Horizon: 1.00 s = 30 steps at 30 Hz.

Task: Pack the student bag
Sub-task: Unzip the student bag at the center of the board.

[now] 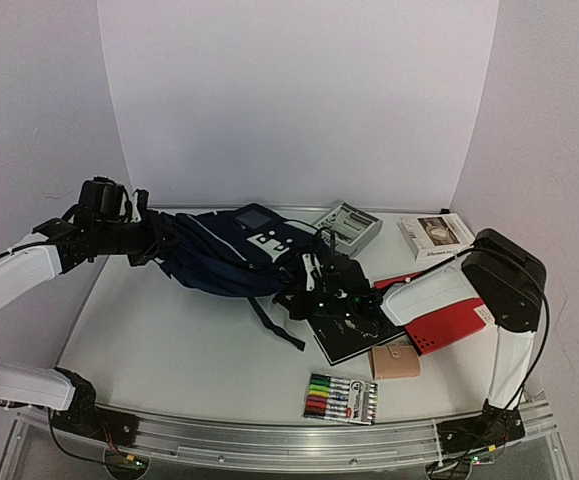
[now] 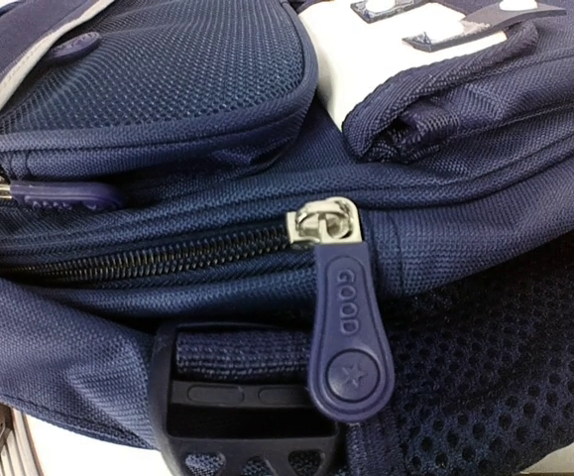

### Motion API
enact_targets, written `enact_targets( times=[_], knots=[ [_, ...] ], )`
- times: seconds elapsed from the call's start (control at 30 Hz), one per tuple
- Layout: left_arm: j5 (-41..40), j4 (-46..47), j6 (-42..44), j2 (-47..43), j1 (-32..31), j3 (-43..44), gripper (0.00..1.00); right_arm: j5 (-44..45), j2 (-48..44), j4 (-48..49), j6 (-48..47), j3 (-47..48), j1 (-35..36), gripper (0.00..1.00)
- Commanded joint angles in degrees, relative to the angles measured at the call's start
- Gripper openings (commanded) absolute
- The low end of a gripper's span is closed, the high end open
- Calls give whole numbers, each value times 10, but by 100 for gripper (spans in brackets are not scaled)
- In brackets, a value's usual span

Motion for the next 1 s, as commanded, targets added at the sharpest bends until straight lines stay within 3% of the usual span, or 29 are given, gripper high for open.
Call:
enact_targets(
  times=[0.0,0.37,0.57,0.83,0.97],
  knots=[
    [10,56,6,-6,0,45,0,-5,-22,37,0,-6,4,0],
    [1,84,33,62,0,14,0,14,-59,-34,34,19,73,0],
    [34,137,39,113,0,13,0,21,-17,-79,51,99,118,0],
    [27,153,108,194,0,16,0,31,41,-95,73,186,152,0],
    [8,157,133,235,15,3,4,63,28,-119,64,184,152,19]
  ],
)
